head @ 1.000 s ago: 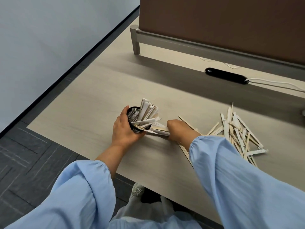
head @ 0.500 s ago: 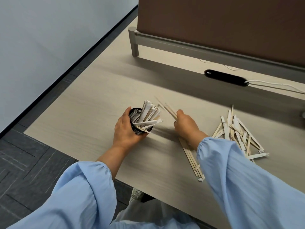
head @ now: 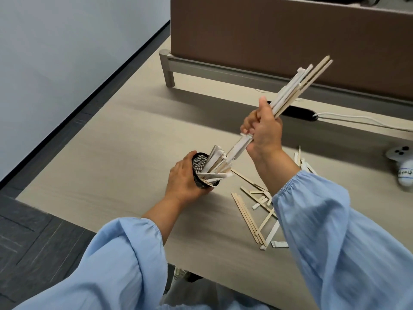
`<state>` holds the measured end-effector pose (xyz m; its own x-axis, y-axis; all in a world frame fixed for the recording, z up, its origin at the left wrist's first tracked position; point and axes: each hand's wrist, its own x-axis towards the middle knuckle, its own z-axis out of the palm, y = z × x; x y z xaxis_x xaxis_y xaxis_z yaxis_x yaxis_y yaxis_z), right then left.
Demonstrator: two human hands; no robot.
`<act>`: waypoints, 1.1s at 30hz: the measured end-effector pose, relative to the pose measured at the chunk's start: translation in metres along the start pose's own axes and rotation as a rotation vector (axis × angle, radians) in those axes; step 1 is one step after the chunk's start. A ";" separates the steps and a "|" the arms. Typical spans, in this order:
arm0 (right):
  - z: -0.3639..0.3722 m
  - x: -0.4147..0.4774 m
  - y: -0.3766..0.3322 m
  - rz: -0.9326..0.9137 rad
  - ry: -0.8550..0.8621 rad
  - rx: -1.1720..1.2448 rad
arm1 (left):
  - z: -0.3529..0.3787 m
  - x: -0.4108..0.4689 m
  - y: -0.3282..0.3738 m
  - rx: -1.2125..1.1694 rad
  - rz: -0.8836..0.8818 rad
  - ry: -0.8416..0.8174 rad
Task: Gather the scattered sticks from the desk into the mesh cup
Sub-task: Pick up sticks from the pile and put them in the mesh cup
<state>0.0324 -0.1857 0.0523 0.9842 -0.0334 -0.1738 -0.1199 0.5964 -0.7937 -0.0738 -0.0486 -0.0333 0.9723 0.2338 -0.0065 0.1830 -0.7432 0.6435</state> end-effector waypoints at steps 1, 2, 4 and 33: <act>0.001 -0.002 0.000 -0.006 -0.011 -0.001 | 0.002 0.000 0.005 -0.002 0.014 -0.013; 0.002 -0.003 0.002 -0.013 -0.023 -0.019 | 0.004 0.000 0.009 -0.009 0.026 -0.019; 0.000 -0.006 0.008 -0.021 -0.038 -0.089 | 0.010 -0.001 0.017 -0.041 0.047 -0.035; -0.011 -0.039 0.042 -0.225 -0.321 -0.797 | 0.010 -0.003 0.020 -0.359 -0.094 0.038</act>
<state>-0.0124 -0.1684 0.0191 0.9700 0.2157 0.1118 0.1436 -0.1374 -0.9801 -0.0717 -0.0706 -0.0284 0.9463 0.3188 -0.0541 0.2021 -0.4522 0.8687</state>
